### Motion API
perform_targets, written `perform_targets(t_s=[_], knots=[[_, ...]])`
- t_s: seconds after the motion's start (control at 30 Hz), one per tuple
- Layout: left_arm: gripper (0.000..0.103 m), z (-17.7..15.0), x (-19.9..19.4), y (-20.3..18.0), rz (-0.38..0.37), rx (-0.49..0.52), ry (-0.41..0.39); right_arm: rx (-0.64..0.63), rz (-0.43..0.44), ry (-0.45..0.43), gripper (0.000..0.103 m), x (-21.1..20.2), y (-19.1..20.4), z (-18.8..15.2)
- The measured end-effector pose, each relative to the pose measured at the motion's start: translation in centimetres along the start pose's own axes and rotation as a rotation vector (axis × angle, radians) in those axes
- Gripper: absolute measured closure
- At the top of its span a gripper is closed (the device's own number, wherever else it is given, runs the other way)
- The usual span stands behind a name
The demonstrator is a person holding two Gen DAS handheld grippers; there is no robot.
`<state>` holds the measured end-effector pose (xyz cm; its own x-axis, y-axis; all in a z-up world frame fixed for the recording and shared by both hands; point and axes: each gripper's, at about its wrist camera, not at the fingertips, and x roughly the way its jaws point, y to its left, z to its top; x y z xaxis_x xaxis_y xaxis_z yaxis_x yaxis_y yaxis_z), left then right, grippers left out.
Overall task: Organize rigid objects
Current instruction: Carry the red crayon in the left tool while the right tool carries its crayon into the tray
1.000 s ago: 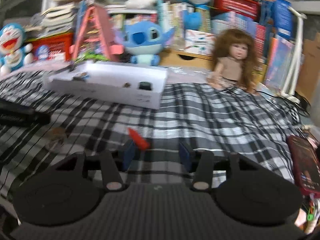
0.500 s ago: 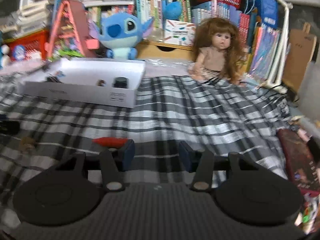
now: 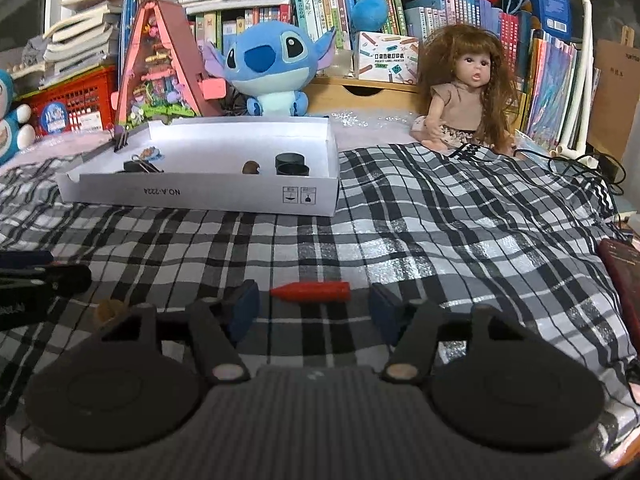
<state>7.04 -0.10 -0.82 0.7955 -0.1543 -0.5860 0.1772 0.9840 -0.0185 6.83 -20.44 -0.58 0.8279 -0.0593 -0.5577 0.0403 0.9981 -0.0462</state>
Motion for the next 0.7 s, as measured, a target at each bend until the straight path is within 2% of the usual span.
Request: perform_targets(t_s=[0.03, 0.1, 0.37, 0.7], knots=[[0.061, 0.0, 0.0, 0.0, 0.003, -0.002, -0.001, -0.005, -0.004, 0.003, 0.034, 0.1, 0.1, 0.0], [0.061, 0.1, 0.0, 0.2, 0.007, -0.006, -0.002, -0.012, 0.005, 0.004, 0.053, 0.1, 0.1, 0.0], [0.061, 1.6, 0.3, 0.8, 0.022, -0.026, -0.019, -0.021, 0.029, -0.025, 0.054, -0.4, 0.1, 0.9], [0.061, 6.1, 1.8, 1.6, 0.052, -0.066, -0.058, 0.030, 0.096, -0.053, 0.054, 0.9, 0.2, 5.6]])
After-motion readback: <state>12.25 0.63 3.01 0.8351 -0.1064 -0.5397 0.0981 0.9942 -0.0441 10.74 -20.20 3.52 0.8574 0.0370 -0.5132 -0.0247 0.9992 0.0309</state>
